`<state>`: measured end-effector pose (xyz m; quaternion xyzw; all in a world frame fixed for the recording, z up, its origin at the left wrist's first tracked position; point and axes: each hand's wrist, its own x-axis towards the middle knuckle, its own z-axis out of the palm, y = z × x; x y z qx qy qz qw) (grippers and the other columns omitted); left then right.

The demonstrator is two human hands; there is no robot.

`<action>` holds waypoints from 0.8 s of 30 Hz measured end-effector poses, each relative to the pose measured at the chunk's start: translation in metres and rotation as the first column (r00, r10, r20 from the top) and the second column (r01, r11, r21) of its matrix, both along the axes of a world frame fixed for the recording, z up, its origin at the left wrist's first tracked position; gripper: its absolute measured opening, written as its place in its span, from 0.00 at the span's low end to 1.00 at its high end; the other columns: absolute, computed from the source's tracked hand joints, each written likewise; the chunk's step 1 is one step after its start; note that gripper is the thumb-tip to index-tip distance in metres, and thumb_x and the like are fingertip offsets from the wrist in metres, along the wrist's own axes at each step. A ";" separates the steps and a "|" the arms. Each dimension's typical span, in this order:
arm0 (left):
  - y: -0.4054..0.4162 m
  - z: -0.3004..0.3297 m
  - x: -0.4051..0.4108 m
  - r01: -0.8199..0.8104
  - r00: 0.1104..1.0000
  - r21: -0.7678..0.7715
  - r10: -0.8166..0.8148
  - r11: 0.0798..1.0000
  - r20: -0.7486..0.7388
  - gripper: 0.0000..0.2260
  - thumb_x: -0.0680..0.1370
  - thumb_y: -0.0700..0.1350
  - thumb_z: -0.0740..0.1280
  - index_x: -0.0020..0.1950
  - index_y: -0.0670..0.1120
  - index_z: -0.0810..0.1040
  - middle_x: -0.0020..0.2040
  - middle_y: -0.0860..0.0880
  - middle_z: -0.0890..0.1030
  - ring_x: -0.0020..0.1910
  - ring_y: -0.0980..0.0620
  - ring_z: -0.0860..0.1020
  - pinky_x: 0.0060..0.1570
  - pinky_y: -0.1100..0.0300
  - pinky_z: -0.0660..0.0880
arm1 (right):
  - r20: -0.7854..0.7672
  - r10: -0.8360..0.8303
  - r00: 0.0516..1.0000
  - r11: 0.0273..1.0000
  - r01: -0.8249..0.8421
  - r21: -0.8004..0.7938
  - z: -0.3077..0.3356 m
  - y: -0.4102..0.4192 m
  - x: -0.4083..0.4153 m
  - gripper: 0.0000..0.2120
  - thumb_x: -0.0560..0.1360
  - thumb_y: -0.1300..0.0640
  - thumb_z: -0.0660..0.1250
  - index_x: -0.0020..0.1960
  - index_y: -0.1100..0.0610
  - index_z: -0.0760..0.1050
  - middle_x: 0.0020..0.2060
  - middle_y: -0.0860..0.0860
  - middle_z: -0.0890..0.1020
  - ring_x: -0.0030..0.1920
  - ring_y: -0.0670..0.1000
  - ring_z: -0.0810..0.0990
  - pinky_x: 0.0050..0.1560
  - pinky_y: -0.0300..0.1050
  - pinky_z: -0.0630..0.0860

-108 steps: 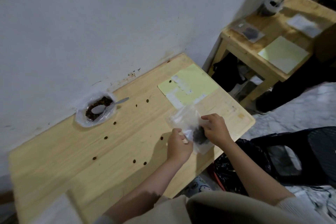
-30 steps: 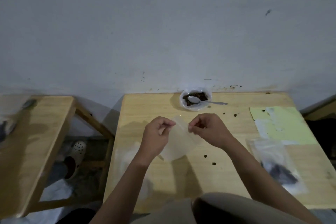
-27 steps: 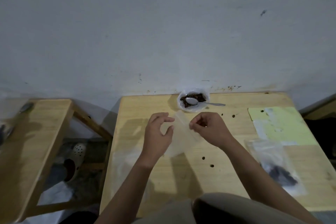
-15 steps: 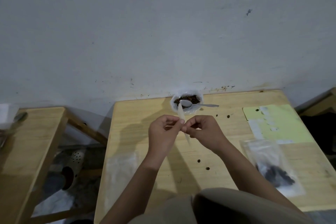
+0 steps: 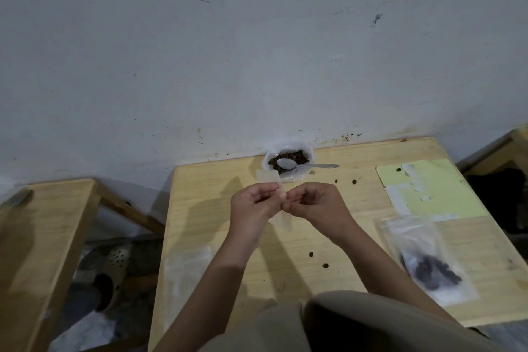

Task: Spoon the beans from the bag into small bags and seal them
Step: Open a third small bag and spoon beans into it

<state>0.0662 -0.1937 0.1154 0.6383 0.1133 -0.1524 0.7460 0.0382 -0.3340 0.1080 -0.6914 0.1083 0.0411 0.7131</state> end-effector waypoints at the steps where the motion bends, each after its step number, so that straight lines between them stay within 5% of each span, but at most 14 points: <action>1: 0.002 -0.001 0.001 0.005 1.000 -0.021 -0.005 1.000 -0.002 0.08 0.71 0.31 0.72 0.44 0.42 0.81 0.37 0.47 0.83 0.38 0.51 0.82 0.42 0.60 0.80 | 0.002 0.014 1.000 0.999 -0.014 0.035 0.001 0.000 -0.001 0.07 0.67 0.70 0.74 0.44 0.65 0.81 0.37 0.60 0.84 0.39 0.53 0.82 0.45 0.49 0.80; 4: 0.008 0.000 0.003 0.051 0.999 -0.084 -0.050 0.995 0.011 0.08 0.71 0.30 0.70 0.45 0.42 0.81 0.40 0.43 0.82 0.40 0.49 0.82 0.45 0.57 0.80 | -0.013 0.047 0.999 0.994 -0.045 0.102 0.003 -0.001 -0.002 0.08 0.67 0.69 0.73 0.45 0.61 0.82 0.34 0.52 0.84 0.37 0.48 0.81 0.42 0.45 0.79; 12: 0.015 0.009 0.006 0.077 0.997 -0.266 -0.072 0.961 0.027 0.11 0.71 0.29 0.68 0.45 0.43 0.84 0.40 0.44 0.80 0.40 0.52 0.82 0.41 0.63 0.79 | -0.045 0.034 0.998 0.934 -0.015 0.358 0.010 0.005 0.001 0.09 0.65 0.65 0.72 0.43 0.57 0.84 0.40 0.55 0.86 0.42 0.50 0.84 0.43 0.42 0.80; 15: 0.016 0.010 0.007 0.070 0.988 -0.057 -0.062 0.996 0.141 0.14 0.71 0.28 0.69 0.51 0.43 0.80 0.41 0.43 0.80 0.40 0.51 0.81 0.44 0.57 0.80 | -0.008 -0.013 1.000 0.981 0.014 0.192 0.014 0.007 0.001 0.08 0.69 0.71 0.70 0.44 0.61 0.82 0.34 0.54 0.84 0.36 0.48 0.82 0.38 0.39 0.79; 18: 0.017 0.012 0.007 0.025 0.960 0.160 -0.068 0.987 0.271 0.12 0.71 0.29 0.70 0.47 0.45 0.79 0.43 0.44 0.83 0.39 0.52 0.80 0.43 0.54 0.78 | 0.053 -0.078 0.996 0.997 0.079 -0.012 0.017 0.010 0.002 0.09 0.69 0.72 0.70 0.41 0.58 0.80 0.30 0.52 0.80 0.33 0.49 0.79 0.34 0.40 0.77; 21: 0.014 0.013 0.004 -0.003 0.956 0.326 -0.093 0.945 0.280 0.11 0.71 0.31 0.70 0.41 0.47 0.82 0.40 0.48 0.84 0.33 0.56 0.78 0.35 0.63 0.76 | 0.158 -0.024 0.987 0.971 0.060 -0.230 0.018 0.013 0.002 0.13 0.69 0.70 0.70 0.37 0.51 0.79 0.32 0.47 0.81 0.34 0.53 0.81 0.37 0.41 0.79; 24: 0.010 0.014 0.002 -0.069 0.970 0.329 -0.013 0.942 0.241 0.07 0.71 0.33 0.71 0.41 0.46 0.83 0.38 0.47 0.84 0.35 0.53 0.80 0.28 0.66 0.75 | 0.137 0.005 0.991 0.921 0.049 -0.387 0.018 0.018 0.001 0.14 0.69 0.67 0.71 0.35 0.47 0.79 0.33 0.46 0.83 0.36 0.53 0.82 0.39 0.43 0.79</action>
